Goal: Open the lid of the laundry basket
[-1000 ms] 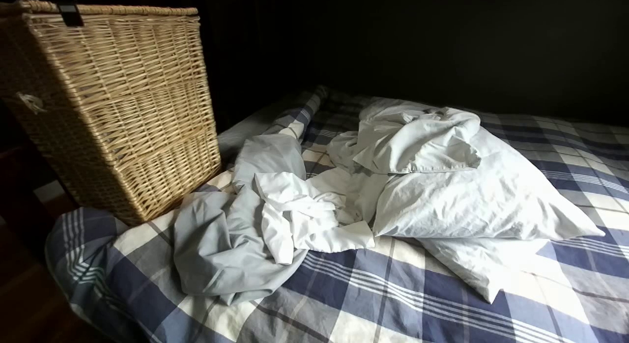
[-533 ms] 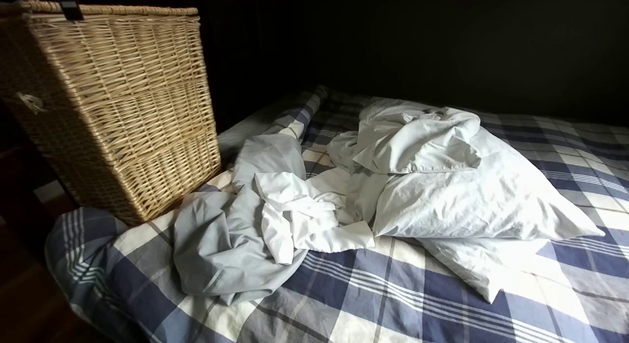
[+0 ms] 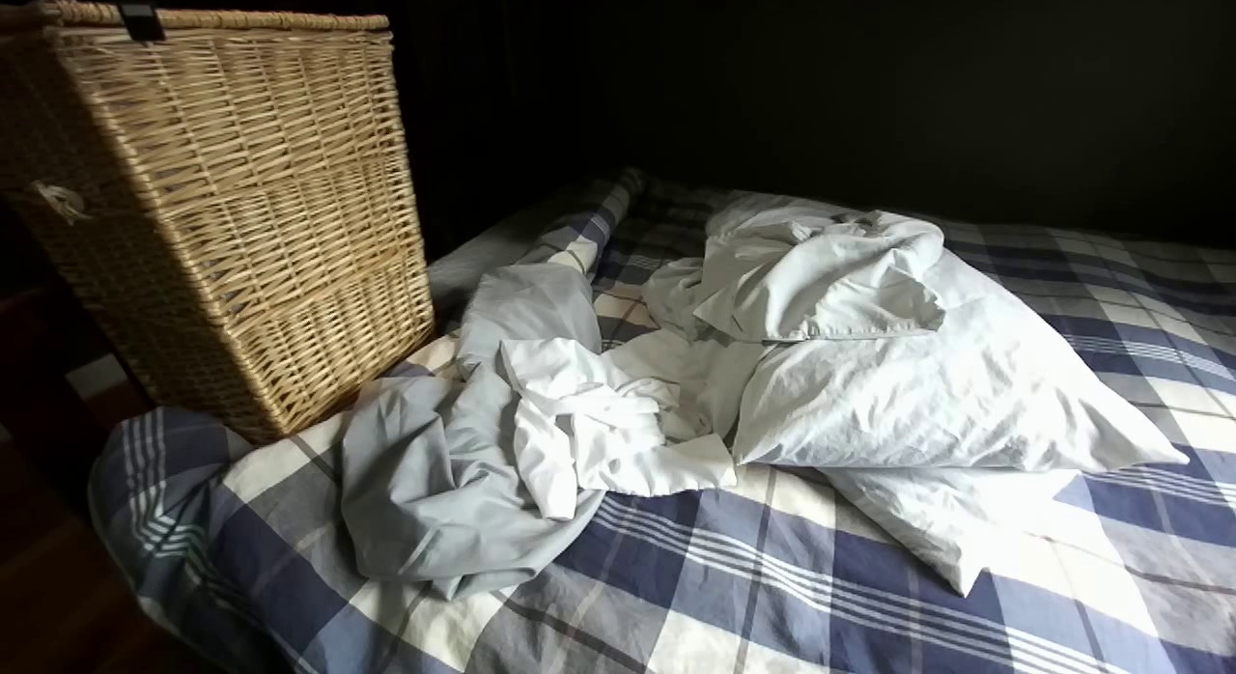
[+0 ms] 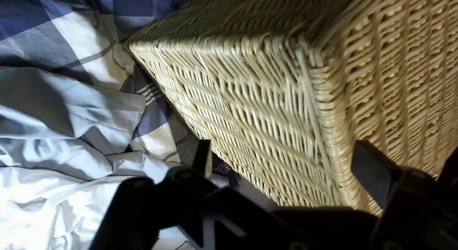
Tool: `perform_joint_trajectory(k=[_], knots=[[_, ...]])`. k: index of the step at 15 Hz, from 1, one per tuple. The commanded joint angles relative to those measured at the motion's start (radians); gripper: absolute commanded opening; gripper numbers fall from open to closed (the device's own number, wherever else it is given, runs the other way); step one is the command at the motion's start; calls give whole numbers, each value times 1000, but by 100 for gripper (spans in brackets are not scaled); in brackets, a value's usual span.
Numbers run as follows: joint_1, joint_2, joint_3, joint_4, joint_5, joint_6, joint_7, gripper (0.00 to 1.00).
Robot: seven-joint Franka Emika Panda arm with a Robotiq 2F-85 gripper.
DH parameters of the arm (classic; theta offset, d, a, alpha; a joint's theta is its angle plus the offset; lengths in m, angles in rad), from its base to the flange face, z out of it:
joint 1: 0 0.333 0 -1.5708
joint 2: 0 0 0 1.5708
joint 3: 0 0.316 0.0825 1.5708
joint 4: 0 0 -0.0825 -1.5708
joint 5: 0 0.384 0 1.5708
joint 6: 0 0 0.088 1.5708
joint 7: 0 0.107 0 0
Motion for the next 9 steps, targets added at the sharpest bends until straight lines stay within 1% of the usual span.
perform_joint_trajectory(k=[1,5,9], knots=[[7,10,-5,12,17,2,2,100],[32,19,-16,14,75,-12,-25,100],[53,30,-5,6,146,0,-61,100]])
